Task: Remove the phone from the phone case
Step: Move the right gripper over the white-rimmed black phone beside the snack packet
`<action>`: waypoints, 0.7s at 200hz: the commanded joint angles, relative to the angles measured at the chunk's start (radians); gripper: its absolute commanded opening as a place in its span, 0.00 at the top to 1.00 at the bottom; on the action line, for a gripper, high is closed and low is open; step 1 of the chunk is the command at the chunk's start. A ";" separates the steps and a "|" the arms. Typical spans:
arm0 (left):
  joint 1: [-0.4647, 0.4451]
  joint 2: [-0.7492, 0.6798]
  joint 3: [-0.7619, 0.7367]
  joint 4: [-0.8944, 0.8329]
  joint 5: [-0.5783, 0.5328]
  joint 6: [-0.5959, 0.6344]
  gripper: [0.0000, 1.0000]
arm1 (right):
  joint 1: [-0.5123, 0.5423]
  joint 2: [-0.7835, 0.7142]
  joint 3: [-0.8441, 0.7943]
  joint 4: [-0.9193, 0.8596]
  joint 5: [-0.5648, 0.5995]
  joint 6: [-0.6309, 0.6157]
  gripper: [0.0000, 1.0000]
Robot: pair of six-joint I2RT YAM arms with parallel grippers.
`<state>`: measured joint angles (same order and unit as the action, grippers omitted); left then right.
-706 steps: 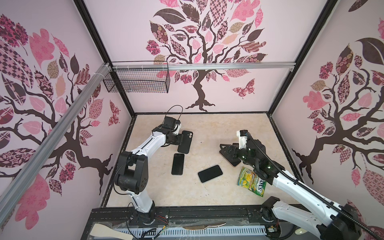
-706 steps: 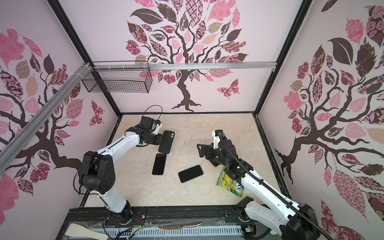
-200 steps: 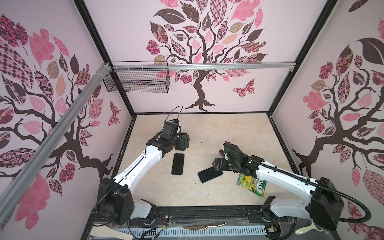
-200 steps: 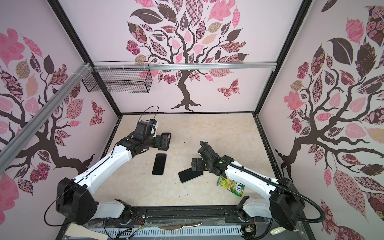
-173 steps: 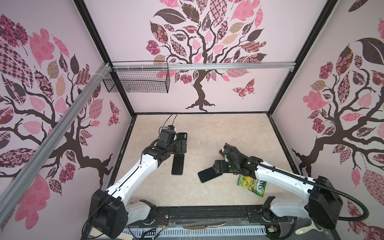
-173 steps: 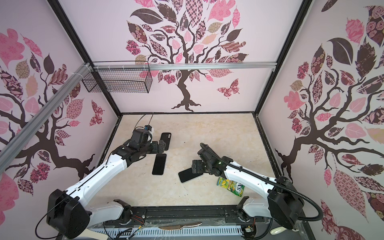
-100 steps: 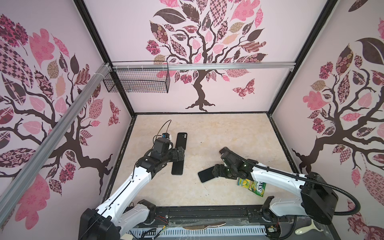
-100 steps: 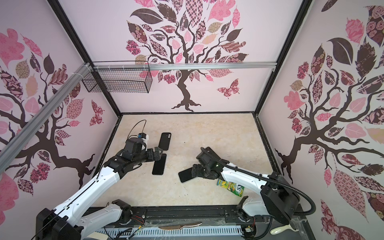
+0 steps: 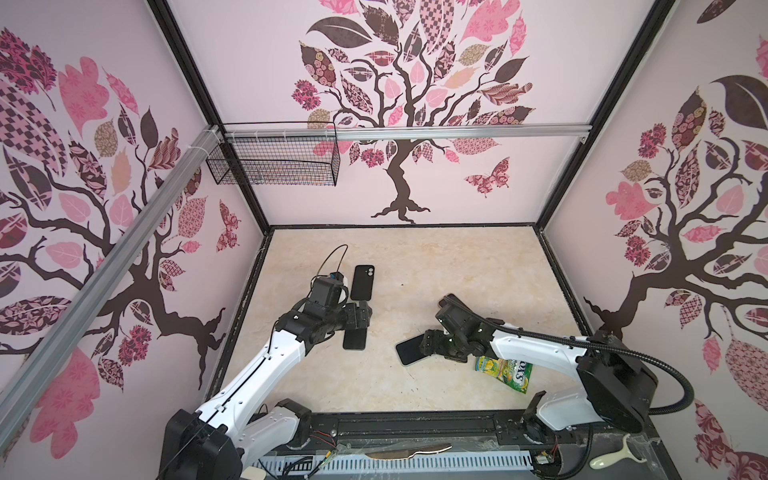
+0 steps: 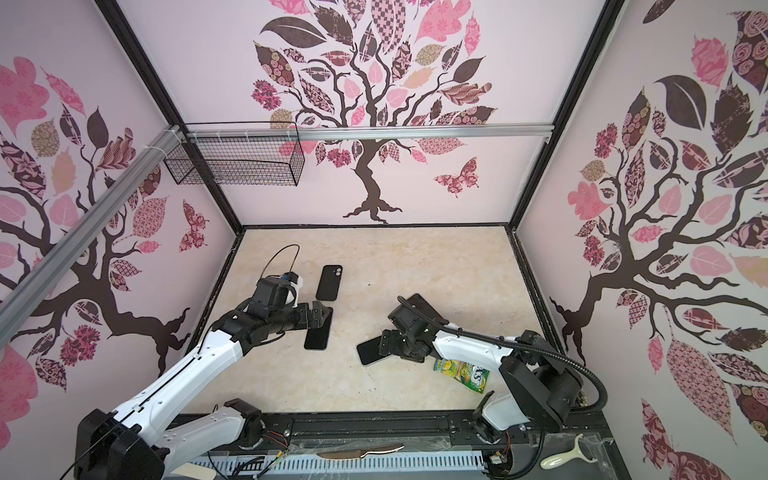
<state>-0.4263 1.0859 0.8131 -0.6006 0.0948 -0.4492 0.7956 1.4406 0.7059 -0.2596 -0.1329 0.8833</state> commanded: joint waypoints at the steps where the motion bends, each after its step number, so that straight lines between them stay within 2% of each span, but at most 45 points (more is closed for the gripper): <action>1: -0.002 0.005 -0.004 -0.016 -0.016 -0.011 0.02 | 0.005 0.028 0.000 0.012 -0.011 0.020 0.10; 79: -0.002 -0.013 0.007 -0.038 -0.124 -0.120 0.02 | 0.004 0.110 0.056 0.030 0.023 0.003 0.09; 111: -0.002 -0.028 -0.008 -0.020 -0.090 -0.060 0.02 | 0.004 0.159 0.103 0.029 0.034 -0.022 0.08; 140: -0.002 -0.037 -0.010 -0.022 -0.047 -0.055 0.02 | 0.004 0.218 0.163 0.017 0.059 -0.056 0.07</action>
<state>-0.4263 1.0679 0.8131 -0.6300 0.0113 -0.5232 0.7956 1.5921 0.8223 -0.2054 -0.1146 0.8661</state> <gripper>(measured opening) 0.982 0.927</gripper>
